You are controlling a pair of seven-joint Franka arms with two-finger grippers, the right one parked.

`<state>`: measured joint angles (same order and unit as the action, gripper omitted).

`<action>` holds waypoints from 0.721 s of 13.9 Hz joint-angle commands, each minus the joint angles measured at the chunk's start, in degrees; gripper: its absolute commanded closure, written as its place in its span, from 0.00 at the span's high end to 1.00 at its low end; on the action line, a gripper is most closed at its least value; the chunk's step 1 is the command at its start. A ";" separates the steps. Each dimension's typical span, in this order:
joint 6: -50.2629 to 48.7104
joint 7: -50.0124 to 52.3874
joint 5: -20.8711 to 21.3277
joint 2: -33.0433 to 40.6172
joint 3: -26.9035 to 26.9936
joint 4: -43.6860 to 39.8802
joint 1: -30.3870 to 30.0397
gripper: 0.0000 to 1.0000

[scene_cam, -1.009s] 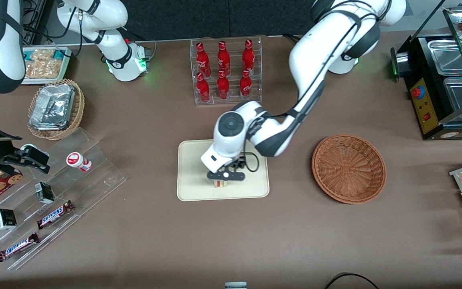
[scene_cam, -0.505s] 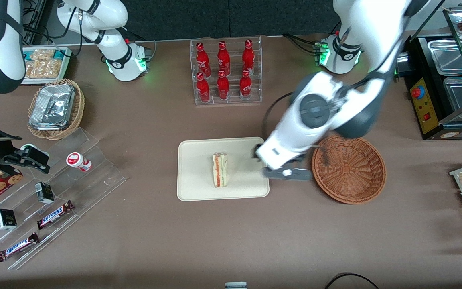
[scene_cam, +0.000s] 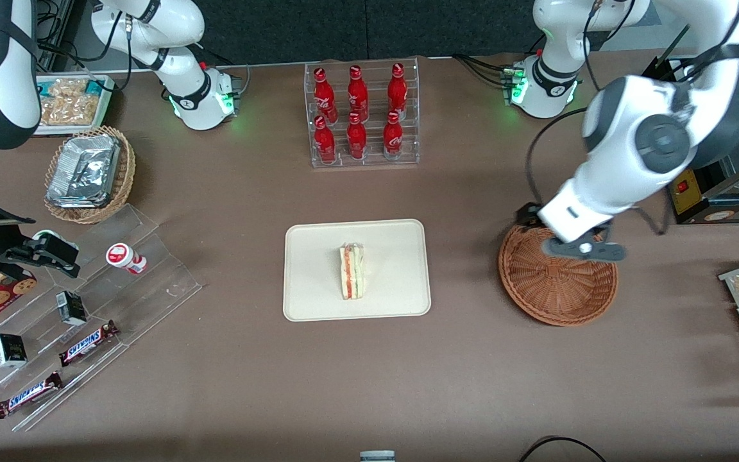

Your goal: Place sandwich from basket to tray

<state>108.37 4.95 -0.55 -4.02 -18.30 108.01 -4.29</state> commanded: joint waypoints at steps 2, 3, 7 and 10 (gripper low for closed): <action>-5.43 -8.64 -1.12 8.76 -0.25 2.83 -7.21 0.99; -8.50 -8.21 -0.95 8.94 -0.25 0.30 -7.48 1.00; -15.55 -5.59 0.11 8.41 -0.16 -10.08 -7.57 1.00; -18.28 -3.46 0.28 8.33 -0.16 -14.75 -7.57 1.00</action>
<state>92.66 -0.23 -0.61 4.86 -18.08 96.70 -11.64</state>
